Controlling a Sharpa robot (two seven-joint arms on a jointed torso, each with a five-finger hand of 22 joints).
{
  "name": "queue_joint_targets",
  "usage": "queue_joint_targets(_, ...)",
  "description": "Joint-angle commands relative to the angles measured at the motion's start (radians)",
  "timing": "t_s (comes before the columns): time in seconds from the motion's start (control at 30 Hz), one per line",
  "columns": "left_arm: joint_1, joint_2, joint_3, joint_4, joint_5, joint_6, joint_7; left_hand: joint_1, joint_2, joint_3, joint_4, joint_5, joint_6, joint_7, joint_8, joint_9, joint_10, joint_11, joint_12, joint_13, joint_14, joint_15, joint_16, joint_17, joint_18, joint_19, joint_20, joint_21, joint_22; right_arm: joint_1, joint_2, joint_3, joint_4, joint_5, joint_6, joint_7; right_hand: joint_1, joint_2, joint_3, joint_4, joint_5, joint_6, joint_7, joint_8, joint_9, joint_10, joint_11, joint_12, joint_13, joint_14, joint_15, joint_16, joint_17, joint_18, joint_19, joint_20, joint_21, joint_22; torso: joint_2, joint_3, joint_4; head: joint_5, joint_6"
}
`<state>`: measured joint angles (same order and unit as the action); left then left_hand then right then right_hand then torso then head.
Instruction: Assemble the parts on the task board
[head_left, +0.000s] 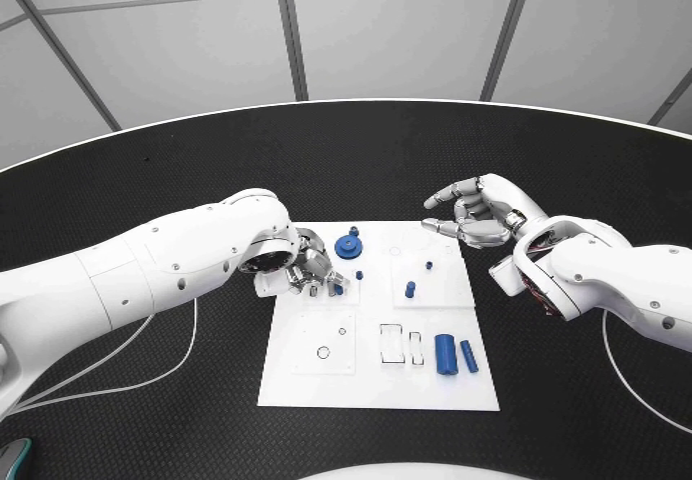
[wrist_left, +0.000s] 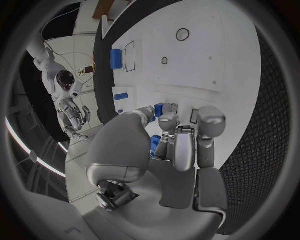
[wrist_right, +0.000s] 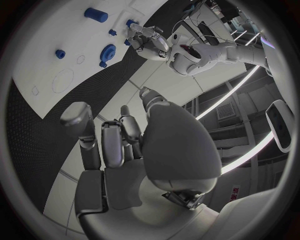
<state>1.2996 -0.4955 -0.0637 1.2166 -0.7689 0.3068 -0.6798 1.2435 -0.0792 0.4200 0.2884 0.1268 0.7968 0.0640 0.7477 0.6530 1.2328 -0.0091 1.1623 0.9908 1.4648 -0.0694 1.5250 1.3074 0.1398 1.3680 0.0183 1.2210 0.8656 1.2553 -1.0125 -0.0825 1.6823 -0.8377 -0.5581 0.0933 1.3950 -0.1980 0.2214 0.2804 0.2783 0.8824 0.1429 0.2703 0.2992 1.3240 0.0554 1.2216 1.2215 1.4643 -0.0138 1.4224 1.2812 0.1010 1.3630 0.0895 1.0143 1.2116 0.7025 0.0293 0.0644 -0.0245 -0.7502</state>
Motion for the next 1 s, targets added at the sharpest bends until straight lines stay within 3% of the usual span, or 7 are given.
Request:
queue_joint_targets(0.03, 0.000, -0.001, 0.000, 0.000, 0.003, 0.002, 0.001, 0.018, -0.004, 0.033, -0.001, 0.005, -0.008, 0.001, 0.005, 0.003, -0.005, 0.000, 0.006, -0.003, 0.080, -0.005, 0.004, 0.158, -0.016, 0.002, -0.002, 0.007, 0.002, 0.000, 0.000, 0.000, 0.000, 0.000, 0.001, -0.001, 0.002, -0.007, 0.007, 0.004, 0.012, 0.003, 0.001, 0.007, -0.002, 0.006, 0.001, 0.004, 0.001, 0.037, -0.006, -0.006, 0.001, 0.014, 0.005, -0.007, -0.004, -0.002, 0.000, -0.0002, 0.0009, 0.000, -0.001)
queue_joint_targets(0.2, 0.000, -0.003, 0.000, 0.002, 0.013, 0.004, 0.002, 0.045, -0.018, 0.105, -0.009, 0.009, -0.014, 0.000, 0.008, 0.008, -0.008, -0.001, 0.005, -0.007, 0.080, -0.006, 0.004, 0.157, -0.016, 0.002, -0.003, 0.008, 0.004, 0.000, 0.001, 0.000, -0.002, 0.000, 0.003, -0.002, 0.002, -0.008, 0.009, 0.004, 0.020, 0.003, 0.001, 0.007, -0.003, 0.007, 0.000, 0.005, 0.002, 0.037, -0.007, -0.006, 0.002, 0.014, 0.007, -0.007, -0.005, -0.002, 0.000, -0.0004, 0.0008, 0.000, -0.003)
queue_joint_targets(0.3, 0.000, -0.006, 0.000, 0.003, 0.021, 0.004, 0.003, 0.065, -0.051, 0.244, -0.033, 0.015, -0.026, 0.002, 0.021, 0.021, -0.010, 0.001, 0.002, -0.016, 0.079, -0.006, 0.004, 0.157, -0.016, 0.001, -0.003, 0.011, 0.007, 0.000, 0.002, 0.000, -0.003, 0.000, 0.005, -0.002, 0.002, -0.008, 0.010, 0.004, 0.023, 0.003, 0.001, 0.008, -0.003, 0.008, 0.000, 0.006, 0.002, 0.038, -0.007, -0.006, 0.002, 0.014, 0.007, -0.007, -0.006, -0.002, 0.000, -0.0009, 0.0012, 0.001, -0.003)
queue_joint_targets(0.37, 0.000, -0.007, 0.000, 0.004, 0.025, 0.003, 0.004, 0.066, -0.061, 0.282, -0.045, 0.019, -0.030, 0.005, 0.027, 0.027, -0.009, -0.001, 0.002, -0.018, 0.079, -0.004, 0.004, 0.157, -0.017, 0.001, -0.002, 0.012, 0.008, 0.000, 0.002, 0.000, -0.003, 0.000, 0.005, -0.003, 0.002, -0.009, 0.010, 0.004, 0.025, 0.003, 0.001, 0.008, -0.003, 0.008, 0.000, 0.007, 0.003, 0.038, -0.007, -0.006, 0.002, 0.014, 0.008, -0.007, -0.006, -0.002, 0.000, -0.0010, 0.0018, 0.001, -0.004)
queue_joint_targets(0.47, 0.000, -0.011, 0.000, 0.006, 0.034, 0.001, 0.005, 0.046, -0.084, 0.394, -0.091, 0.031, -0.040, 0.010, 0.046, 0.046, -0.009, 0.004, 0.000, -0.026, 0.079, -0.002, 0.004, 0.156, -0.017, 0.001, 0.001, 0.015, 0.013, 0.000, 0.002, 0.000, -0.004, 0.000, 0.007, -0.004, 0.002, -0.009, 0.011, 0.004, 0.029, 0.003, 0.001, 0.008, -0.004, 0.009, 0.000, 0.007, 0.003, 0.038, -0.007, -0.007, 0.002, 0.014, 0.008, -0.007, -0.007, -0.003, 0.000, -0.0009, 0.0021, 0.002, -0.004)
queue_joint_targets(0.8, 0.000, -0.024, 0.000, 0.013, 0.064, -0.007, 0.019, 0.010, -0.095, 0.458, -0.129, 0.049, -0.042, 0.011, 0.061, 0.061, -0.006, 0.005, 0.002, -0.030, 0.078, 0.000, 0.002, 0.151, -0.018, 0.001, 0.004, 0.019, 0.018, 0.000, 0.004, 0.000, -0.007, 0.000, 0.011, -0.006, 0.001, -0.010, 0.013, 0.004, 0.037, 0.003, 0.001, 0.009, -0.004, 0.011, 0.000, 0.009, 0.005, 0.038, -0.007, -0.007, 0.002, 0.014, 0.009, -0.008, -0.009, -0.004, 0.000, -0.0013, 0.0032, 0.006, -0.005)
queue_joint_targets(1.0, 0.000, -0.037, 0.000, 0.022, 0.081, -0.010, 0.028, -0.018, -0.103, 0.491, -0.160, 0.085, -0.033, 0.010, 0.071, 0.068, 0.003, 0.004, 0.011, -0.022, 0.077, -0.002, 0.000, 0.145, -0.018, 0.002, 0.004, 0.023, 0.022, 0.000, 0.005, 0.000, -0.009, 0.000, 0.012, -0.007, 0.001, -0.011, 0.014, 0.005, 0.039, 0.003, 0.001, 0.009, -0.005, 0.011, 0.000, 0.010, 0.005, 0.039, -0.007, -0.007, 0.003, 0.013, 0.010, -0.008, -0.007, -0.003, -0.001, -0.0008, 0.0034, 0.008, -0.007)
